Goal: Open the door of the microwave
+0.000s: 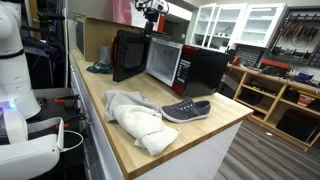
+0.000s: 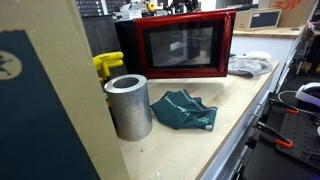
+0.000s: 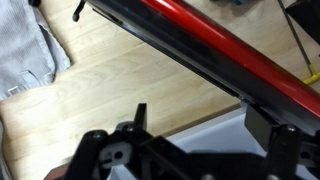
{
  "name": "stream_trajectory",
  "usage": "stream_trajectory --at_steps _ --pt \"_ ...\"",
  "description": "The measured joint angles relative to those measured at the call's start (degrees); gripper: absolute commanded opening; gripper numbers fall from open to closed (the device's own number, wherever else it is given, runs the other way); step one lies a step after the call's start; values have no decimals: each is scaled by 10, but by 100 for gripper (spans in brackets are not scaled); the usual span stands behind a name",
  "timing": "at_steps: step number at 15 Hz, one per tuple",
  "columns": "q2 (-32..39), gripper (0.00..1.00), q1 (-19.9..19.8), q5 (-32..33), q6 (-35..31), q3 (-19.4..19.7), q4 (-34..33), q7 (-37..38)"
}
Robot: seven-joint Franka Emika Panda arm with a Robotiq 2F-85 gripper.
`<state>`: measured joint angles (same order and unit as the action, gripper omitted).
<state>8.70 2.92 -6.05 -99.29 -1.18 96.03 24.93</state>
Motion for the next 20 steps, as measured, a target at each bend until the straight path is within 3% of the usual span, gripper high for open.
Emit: stream_trajectory --at_steps 7,20 --pt "-15 100 18 -1 0 -20 32 -17" --pt "-108 100 34 -3 -12 -49 154 -172"
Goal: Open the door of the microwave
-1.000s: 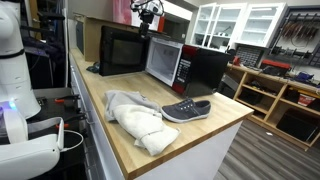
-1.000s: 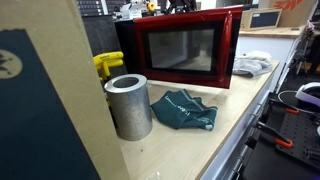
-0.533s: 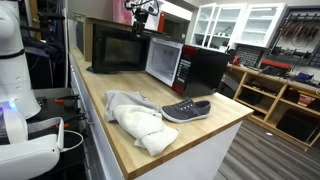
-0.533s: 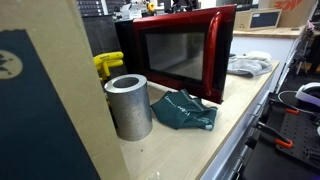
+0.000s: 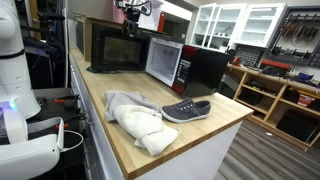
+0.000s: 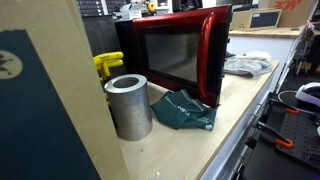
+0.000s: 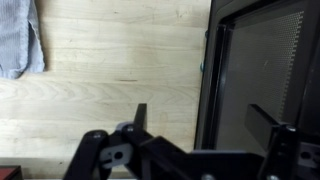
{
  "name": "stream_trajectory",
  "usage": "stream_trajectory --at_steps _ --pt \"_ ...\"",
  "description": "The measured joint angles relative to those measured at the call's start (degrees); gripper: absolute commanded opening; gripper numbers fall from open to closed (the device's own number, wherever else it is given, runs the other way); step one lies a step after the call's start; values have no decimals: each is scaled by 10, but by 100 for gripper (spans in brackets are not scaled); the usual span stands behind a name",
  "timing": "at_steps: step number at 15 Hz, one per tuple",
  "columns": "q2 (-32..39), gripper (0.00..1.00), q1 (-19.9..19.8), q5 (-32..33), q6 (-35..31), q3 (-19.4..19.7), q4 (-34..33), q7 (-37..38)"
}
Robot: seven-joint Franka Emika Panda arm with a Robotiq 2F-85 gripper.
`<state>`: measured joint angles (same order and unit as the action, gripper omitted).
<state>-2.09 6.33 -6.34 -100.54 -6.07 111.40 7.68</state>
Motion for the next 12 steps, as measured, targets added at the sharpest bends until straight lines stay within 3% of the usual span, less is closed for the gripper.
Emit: stream_trajectory --at_steps 9,12 --pt "-51 100 0 -5 -20 0 69 -64" --pt "-61 100 -6 31 -23 4 72 -64"
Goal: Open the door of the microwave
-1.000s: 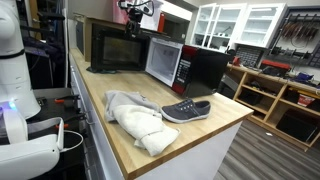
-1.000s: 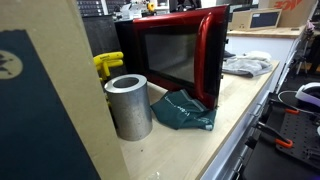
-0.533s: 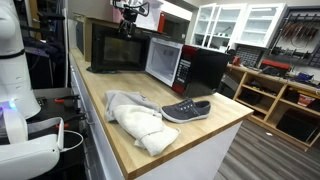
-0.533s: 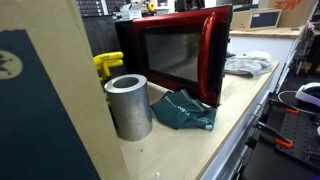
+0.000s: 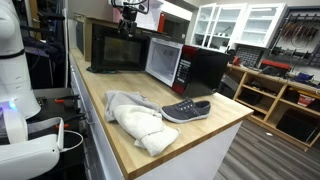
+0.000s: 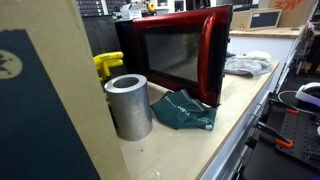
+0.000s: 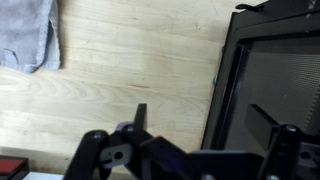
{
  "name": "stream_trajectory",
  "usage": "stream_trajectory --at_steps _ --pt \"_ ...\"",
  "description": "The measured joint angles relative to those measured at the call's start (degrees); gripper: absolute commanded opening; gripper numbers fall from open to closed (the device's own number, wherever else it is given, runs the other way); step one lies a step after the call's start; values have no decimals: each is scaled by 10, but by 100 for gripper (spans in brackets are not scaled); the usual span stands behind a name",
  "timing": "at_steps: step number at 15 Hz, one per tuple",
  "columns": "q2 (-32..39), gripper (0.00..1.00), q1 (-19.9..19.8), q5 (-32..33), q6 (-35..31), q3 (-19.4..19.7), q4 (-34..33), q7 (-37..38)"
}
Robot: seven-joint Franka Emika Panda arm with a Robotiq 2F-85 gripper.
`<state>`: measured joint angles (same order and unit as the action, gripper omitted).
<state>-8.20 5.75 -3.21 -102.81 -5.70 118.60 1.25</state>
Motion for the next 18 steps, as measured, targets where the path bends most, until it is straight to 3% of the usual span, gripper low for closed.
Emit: stream_trajectory --at_steps 7,18 --pt "-31 100 -21 77 -25 20 1 0" --pt "-130 100 -40 82 -56 62 52 -25"
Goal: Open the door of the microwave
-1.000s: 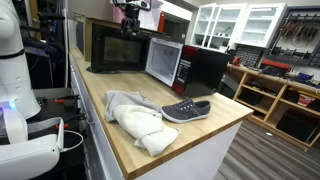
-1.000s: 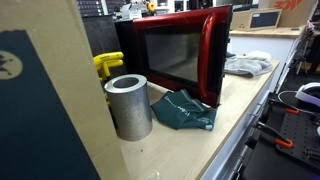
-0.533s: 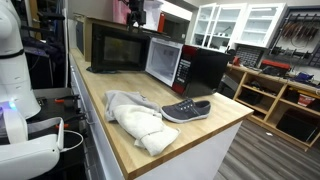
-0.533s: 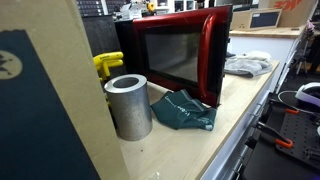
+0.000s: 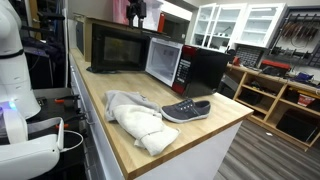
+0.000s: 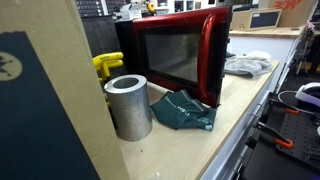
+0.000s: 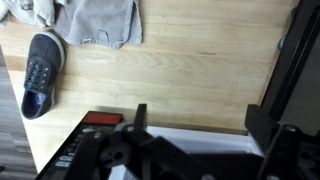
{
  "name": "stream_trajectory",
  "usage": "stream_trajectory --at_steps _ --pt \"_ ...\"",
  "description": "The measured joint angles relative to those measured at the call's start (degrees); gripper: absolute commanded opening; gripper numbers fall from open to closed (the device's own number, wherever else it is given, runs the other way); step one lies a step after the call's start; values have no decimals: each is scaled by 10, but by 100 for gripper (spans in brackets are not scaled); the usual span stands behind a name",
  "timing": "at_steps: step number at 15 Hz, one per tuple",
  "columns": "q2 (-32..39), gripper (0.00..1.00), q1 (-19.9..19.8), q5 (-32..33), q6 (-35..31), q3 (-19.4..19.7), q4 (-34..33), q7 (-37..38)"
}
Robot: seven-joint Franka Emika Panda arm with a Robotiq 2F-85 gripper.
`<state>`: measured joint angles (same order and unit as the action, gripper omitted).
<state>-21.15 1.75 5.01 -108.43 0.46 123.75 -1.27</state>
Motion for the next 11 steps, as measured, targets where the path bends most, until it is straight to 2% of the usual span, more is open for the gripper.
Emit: stream_trajectory --at_steps 7,11 --pt "-11 100 12 -67 1 0 17 -21" --pt "-11 100 16 -95 23 0 20 -20"
